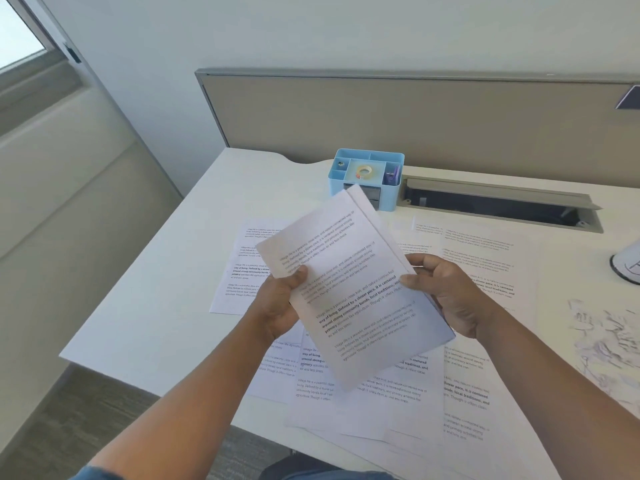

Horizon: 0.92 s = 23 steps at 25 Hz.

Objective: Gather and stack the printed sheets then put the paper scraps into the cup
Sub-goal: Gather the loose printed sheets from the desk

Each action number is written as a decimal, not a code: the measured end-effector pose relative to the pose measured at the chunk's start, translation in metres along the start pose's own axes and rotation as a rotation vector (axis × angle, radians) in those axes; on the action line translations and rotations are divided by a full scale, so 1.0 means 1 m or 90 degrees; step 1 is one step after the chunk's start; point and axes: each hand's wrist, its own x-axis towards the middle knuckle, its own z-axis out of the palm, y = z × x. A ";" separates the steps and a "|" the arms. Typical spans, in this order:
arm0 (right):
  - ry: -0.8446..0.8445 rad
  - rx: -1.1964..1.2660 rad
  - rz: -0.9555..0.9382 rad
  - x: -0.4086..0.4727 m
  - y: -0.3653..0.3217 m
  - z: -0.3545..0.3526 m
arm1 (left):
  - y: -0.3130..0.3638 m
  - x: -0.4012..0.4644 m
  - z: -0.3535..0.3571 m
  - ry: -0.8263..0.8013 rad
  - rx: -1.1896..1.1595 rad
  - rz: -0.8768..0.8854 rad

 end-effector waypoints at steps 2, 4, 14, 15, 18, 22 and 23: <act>0.009 0.071 0.026 0.000 0.009 -0.007 | 0.008 0.000 -0.006 0.027 -0.038 0.016; 0.007 0.124 0.053 -0.001 0.019 -0.010 | 0.013 0.001 -0.009 0.052 -0.089 0.027; 0.062 0.144 0.031 -0.003 0.050 0.035 | 0.001 0.007 0.000 0.063 -0.137 0.042; 0.082 0.127 0.015 -0.002 0.047 0.030 | 0.002 0.007 -0.004 0.063 -0.123 0.054; 0.128 0.091 -0.014 0.001 0.036 0.008 | 0.008 0.008 -0.018 0.079 -0.013 0.103; 0.177 0.044 -0.042 0.003 0.023 -0.008 | 0.010 0.011 -0.031 0.081 0.264 0.158; 0.190 0.028 -0.057 0.004 0.023 -0.009 | 0.009 0.012 -0.032 0.078 0.339 0.175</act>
